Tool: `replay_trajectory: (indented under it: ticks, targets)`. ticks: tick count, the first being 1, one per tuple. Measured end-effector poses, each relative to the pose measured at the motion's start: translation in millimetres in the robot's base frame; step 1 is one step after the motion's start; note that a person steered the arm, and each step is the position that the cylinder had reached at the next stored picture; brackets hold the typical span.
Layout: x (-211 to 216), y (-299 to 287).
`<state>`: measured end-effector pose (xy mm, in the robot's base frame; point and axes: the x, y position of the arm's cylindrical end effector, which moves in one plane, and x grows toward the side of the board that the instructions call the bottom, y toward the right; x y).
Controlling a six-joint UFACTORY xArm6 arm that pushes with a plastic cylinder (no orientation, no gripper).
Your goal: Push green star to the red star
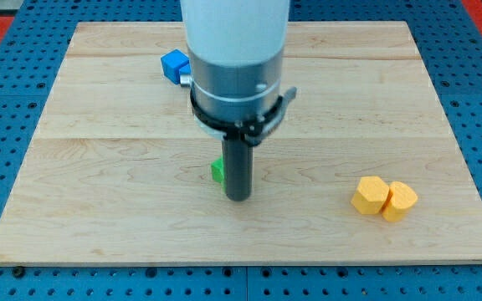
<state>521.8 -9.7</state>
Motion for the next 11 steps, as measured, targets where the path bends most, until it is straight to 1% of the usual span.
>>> replay_trajectory:
  ticks: [1,2,3,4,5,6,8,11]
  targets:
    - [-36.3,0.0]
    - [-24.2,0.0]
    - [4.4,-16.0]
    - [-8.4,-40.0]
    - [-45.4,-24.8]
    - [-61.7,-6.3]
    - [-95.0,-5.9]
    - [-105.4,-5.7]
